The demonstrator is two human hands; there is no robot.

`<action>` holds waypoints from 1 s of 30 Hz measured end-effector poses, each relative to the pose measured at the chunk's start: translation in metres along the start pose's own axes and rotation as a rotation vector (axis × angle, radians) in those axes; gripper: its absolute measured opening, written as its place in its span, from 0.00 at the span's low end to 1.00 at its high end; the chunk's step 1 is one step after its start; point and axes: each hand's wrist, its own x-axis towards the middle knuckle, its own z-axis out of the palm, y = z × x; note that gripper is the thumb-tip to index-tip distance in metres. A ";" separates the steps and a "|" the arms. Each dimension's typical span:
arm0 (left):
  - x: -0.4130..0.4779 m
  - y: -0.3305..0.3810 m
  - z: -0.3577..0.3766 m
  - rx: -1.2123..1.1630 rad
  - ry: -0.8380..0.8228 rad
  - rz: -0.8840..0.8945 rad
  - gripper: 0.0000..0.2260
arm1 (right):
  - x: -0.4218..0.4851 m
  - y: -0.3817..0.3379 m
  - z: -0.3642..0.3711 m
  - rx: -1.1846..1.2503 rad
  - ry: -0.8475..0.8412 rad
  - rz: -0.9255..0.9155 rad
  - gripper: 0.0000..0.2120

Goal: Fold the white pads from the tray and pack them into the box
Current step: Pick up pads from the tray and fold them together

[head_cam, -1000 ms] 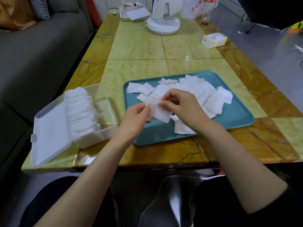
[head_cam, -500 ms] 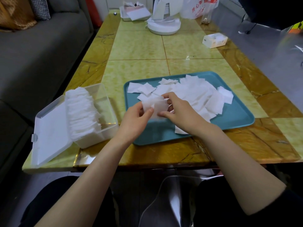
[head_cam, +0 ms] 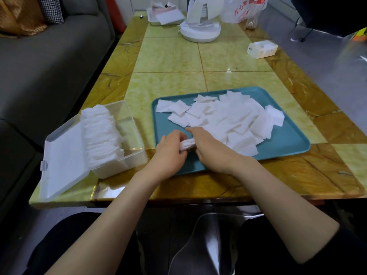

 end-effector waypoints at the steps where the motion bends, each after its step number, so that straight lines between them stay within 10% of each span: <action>1: 0.000 0.001 0.001 0.025 -0.004 -0.004 0.12 | -0.001 -0.001 0.000 0.005 -0.006 0.001 0.29; 12: -0.022 0.010 -0.027 -0.196 0.393 0.318 0.11 | 0.006 -0.023 -0.010 -0.040 0.232 -0.169 0.07; 16: -0.035 0.005 -0.049 -0.111 0.524 0.446 0.10 | 0.010 -0.041 -0.006 0.028 0.438 -0.352 0.16; 30: -0.075 -0.058 -0.101 0.210 0.371 0.158 0.16 | 0.034 -0.102 0.013 0.359 0.476 -0.367 0.05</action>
